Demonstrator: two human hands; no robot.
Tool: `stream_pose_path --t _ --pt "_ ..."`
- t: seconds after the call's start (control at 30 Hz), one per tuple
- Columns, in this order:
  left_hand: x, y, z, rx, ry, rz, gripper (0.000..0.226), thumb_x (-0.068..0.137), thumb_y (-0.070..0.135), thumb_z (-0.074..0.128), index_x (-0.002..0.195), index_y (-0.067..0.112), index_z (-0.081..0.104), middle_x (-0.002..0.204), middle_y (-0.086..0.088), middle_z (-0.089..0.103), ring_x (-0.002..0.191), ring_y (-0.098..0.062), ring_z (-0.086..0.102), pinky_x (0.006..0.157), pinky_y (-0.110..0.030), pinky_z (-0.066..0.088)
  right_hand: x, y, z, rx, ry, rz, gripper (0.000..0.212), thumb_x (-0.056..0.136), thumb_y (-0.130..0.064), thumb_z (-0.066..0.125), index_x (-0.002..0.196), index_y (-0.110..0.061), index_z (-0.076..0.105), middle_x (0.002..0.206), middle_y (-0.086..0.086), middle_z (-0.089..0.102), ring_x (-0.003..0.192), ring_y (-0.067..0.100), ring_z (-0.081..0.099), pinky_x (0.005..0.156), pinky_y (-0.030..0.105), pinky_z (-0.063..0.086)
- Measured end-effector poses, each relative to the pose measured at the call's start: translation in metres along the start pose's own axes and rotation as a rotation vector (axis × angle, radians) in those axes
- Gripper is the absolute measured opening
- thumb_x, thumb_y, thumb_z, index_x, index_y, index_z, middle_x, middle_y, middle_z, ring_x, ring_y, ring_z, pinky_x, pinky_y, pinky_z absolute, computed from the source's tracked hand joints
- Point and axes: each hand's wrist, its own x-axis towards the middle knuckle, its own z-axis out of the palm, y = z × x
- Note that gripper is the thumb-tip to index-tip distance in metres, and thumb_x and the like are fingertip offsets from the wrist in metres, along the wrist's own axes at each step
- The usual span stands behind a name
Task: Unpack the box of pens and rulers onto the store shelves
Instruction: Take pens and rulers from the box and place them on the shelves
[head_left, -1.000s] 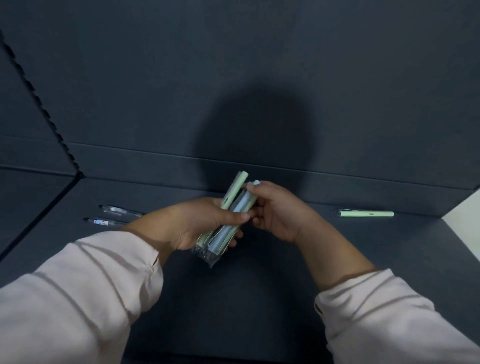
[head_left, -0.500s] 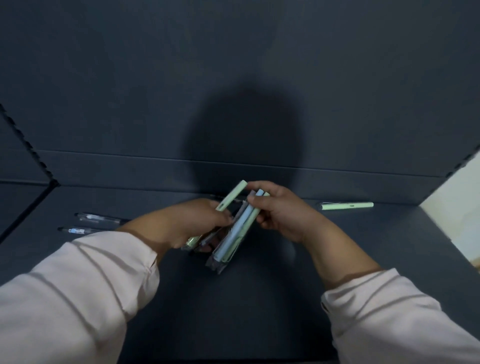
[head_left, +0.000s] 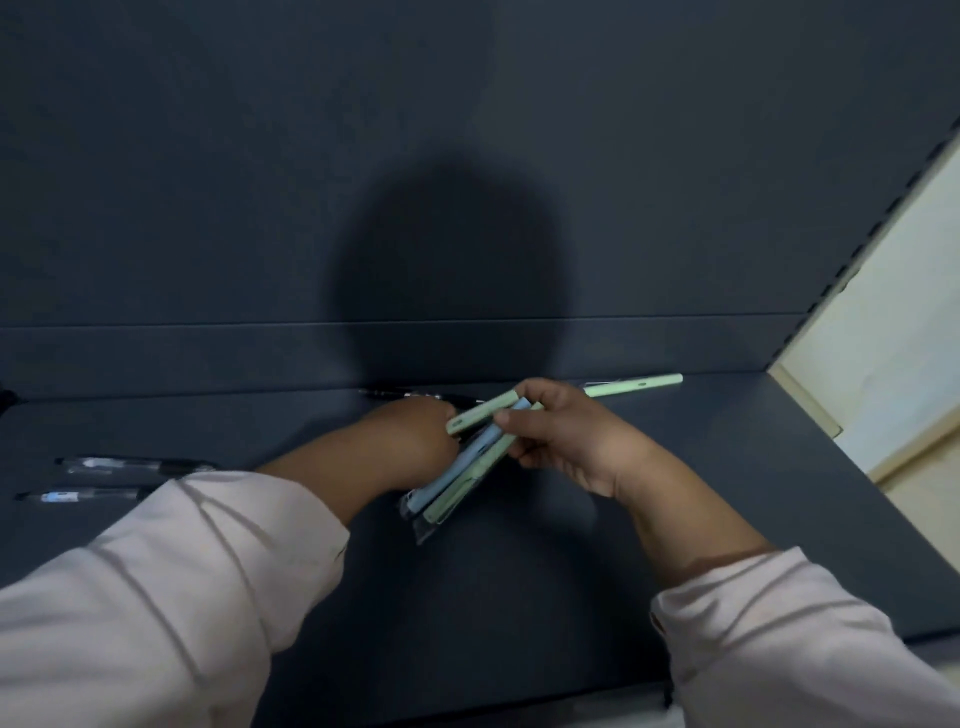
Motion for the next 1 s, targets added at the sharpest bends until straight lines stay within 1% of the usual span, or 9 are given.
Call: stream_pose_path --t 0.13,0.23,0.3,0.37,0.43,0.67,0.8,0.9,1.0 --pt "0.006 0.017 0.006 0.031 -0.030 0.055 0.014 0.092 0.026 0.043 0.092 0.018 0.055 0.099 -0.001 0.061 0.083 -0.017 0.055 0.068 -0.026 0.043 -0.007 0.006 -0.012 0.042 0.095 0.023 0.017 0.092 -0.020 0.061 0.077 -0.016 0.053 0.064 0.002 0.057 0.051 0.010 0.051 0.050 0.020 0.045" --pt "0.004 0.023 0.009 -0.218 -0.040 0.043 0.033 0.084 0.052 0.057 0.102 0.025 0.054 0.100 0.006 0.057 0.092 -0.014 0.056 0.077 -0.026 0.044 -0.013 0.009 -0.027 0.101 0.149 0.050 0.020 0.093 -0.017 0.059 0.073 -0.018 0.053 0.058 -0.001 0.055 0.045 0.007 0.047 0.043 0.017 0.040" --pt "0.006 0.020 0.008 -0.338 -0.006 -0.011 0.042 0.083 0.063 0.052 0.101 0.025 0.054 0.104 0.005 0.057 0.099 -0.017 0.055 0.083 -0.027 0.044 -0.019 0.011 -0.047 0.130 0.199 0.076 0.020 0.092 -0.015 0.060 0.074 -0.018 0.053 0.055 -0.004 0.057 0.043 0.005 0.048 0.041 0.015 0.040" --pt "0.013 0.011 0.008 -0.319 0.076 -0.055 0.042 0.094 0.052 0.040 0.105 0.014 0.057 0.116 -0.010 0.059 0.105 -0.025 0.055 0.087 -0.030 0.042 -0.024 0.013 -0.072 0.160 0.288 0.113 0.016 0.090 -0.016 0.062 0.077 -0.019 0.054 0.059 -0.004 0.059 0.043 0.004 0.049 0.041 0.016 0.042" --pt "0.019 0.002 0.011 -0.279 0.155 -0.071 0.034 0.100 0.033 0.035 0.099 0.008 0.057 0.115 -0.019 0.058 0.096 -0.028 0.055 0.080 -0.030 0.042 -0.026 0.020 -0.097 0.205 0.404 0.152 0.015 0.090 -0.017 0.063 0.079 -0.019 0.053 0.064 -0.002 0.058 0.041 0.004 0.049 0.039 0.016 0.042" --pt "0.020 -0.001 0.023 -0.232 0.261 0.065 0.031 0.094 0.009 0.045 0.119 0.017 0.062 0.105 -0.004 0.046 0.099 -0.020 0.050 0.085 -0.020 0.035 -0.014 0.032 -0.149 0.245 0.645 0.247 0.011 0.096 -0.020 0.056 0.086 -0.017 0.053 0.071 0.001 0.049 0.041 0.007 0.047 0.035 0.013 0.037" --pt "0.018 -0.001 0.024 -0.290 0.320 0.113 0.019 0.087 0.010 0.058 0.097 0.026 0.060 0.100 0.002 0.062 0.093 -0.017 0.059 0.083 -0.026 0.047 -0.006 0.039 -0.149 -0.147 0.832 0.185 0.024 0.090 -0.024 0.064 0.085 -0.001 0.061 0.067 0.013 0.057 0.049 0.021 0.055 0.044 0.022 0.046" --pt "0.014 -0.005 0.025 -0.287 0.342 0.144 0.017 0.085 0.013 0.063 0.089 0.029 0.060 0.092 0.006 0.062 0.088 -0.016 0.059 0.081 -0.033 0.050 -0.008 0.038 -0.136 -0.733 0.900 0.188 0.032 0.090 -0.024 0.057 0.109 0.001 0.059 0.104 0.024 0.061 0.089 0.038 0.062 0.074 0.035 0.046" --pt "0.010 -0.013 0.026 -0.275 0.369 0.169 0.017 0.085 0.013 0.064 0.097 0.024 0.066 0.096 0.002 0.060 0.090 -0.017 0.058 0.083 -0.032 0.049 -0.014 0.030 -0.099 -0.884 0.877 0.001 0.041 0.091 -0.014 0.053 0.131 -0.005 0.050 0.128 0.023 0.050 0.108 0.041 0.053 0.088 0.035 0.042"
